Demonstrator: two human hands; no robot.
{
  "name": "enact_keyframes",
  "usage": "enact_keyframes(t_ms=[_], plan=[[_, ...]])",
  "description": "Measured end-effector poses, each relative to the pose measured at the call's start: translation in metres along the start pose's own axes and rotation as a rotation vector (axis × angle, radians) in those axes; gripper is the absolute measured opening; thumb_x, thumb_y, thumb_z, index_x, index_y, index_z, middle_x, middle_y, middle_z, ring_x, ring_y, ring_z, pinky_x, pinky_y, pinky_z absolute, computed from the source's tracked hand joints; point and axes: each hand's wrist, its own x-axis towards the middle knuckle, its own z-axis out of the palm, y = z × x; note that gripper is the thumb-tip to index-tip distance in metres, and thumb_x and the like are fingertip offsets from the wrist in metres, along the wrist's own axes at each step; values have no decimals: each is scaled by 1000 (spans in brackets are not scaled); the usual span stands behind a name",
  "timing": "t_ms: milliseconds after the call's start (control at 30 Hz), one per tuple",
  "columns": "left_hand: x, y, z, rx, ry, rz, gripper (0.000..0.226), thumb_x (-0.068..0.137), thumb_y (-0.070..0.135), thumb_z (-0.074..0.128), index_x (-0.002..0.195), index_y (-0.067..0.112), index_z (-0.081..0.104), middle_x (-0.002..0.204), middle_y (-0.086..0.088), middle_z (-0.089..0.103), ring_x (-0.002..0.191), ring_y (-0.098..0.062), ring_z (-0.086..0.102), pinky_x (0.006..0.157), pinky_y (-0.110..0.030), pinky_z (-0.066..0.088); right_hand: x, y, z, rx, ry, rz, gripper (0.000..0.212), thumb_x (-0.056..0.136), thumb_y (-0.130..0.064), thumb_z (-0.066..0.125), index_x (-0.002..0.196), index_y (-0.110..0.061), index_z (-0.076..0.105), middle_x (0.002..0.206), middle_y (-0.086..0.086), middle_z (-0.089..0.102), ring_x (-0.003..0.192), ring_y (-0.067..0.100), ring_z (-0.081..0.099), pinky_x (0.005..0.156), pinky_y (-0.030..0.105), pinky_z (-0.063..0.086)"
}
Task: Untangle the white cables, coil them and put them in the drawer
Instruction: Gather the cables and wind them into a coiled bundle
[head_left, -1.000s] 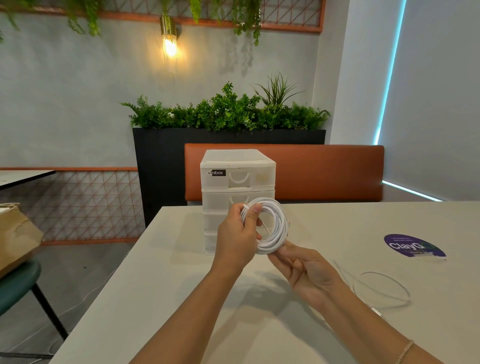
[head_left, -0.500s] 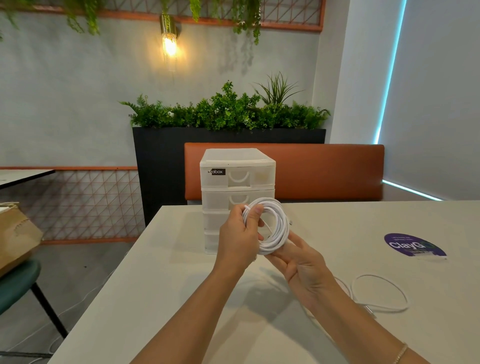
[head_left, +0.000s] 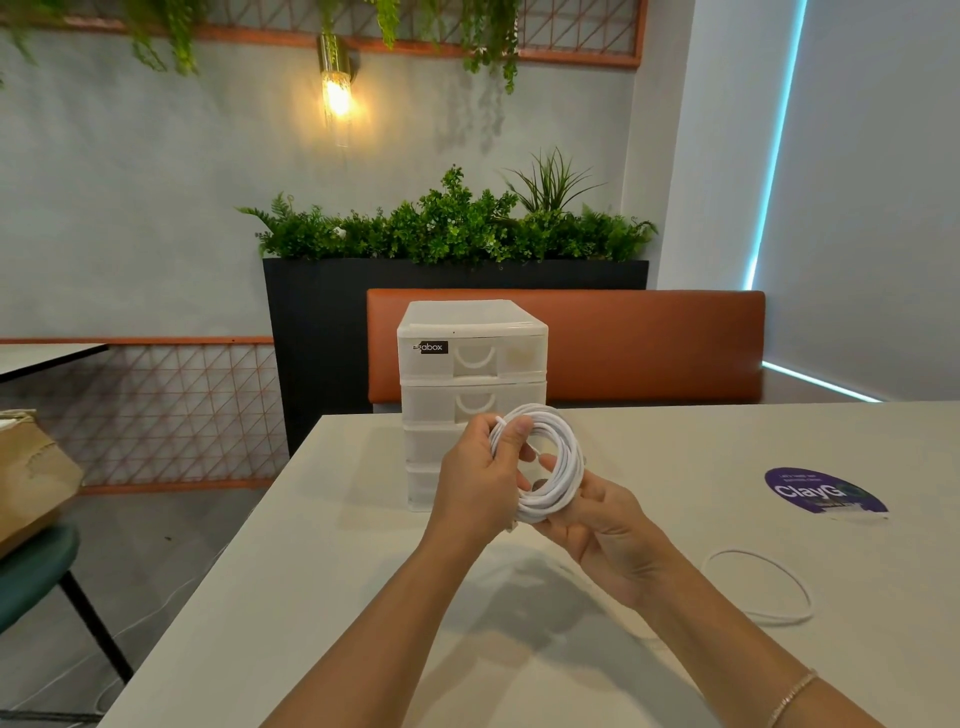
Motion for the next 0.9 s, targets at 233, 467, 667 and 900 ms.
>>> enact_keyframes(t_ms=[233, 467, 667, 900], plan=[[1, 3, 1, -27, -9, -59, 24, 95, 43, 40, 93, 23, 53, 73, 11, 59, 55, -8, 56, 52, -27, 52, 3, -5, -2, -10, -17, -18, 66, 58, 17, 60, 121, -1, 54, 104, 19, 68, 91, 30, 68, 77, 34, 58], [3, 1, -2, -5, -23, -63, 24, 95, 45, 41, 88, 24, 52, 71, 11, 59, 50, -4, 55, 48, -27, 49, 11, -2, -2, 6, -36, -24, 75, 53, 20, 59, 124, -2, 54, 115, 22, 63, 102, 35, 63, 90, 40, 52], [3, 1, -4, 25, -42, -50, 24, 95, 44, 40, 89, 24, 52, 71, 12, 59, 47, 1, 55, 46, -25, 49, 8, -3, -9, -17, -95, 10, 71, 59, 25, 58, 122, -7, 56, 114, 19, 65, 102, 32, 64, 85, 36, 56], [2, 2, -4, 8, -56, -54, 24, 95, 44, 41, 88, 24, 53, 72, 11, 59, 48, -2, 54, 46, -25, 49, 9, -4, -11, -64, -38, 41, 78, 47, 20, 62, 119, -9, 57, 104, 14, 67, 89, 26, 66, 73, 33, 58]])
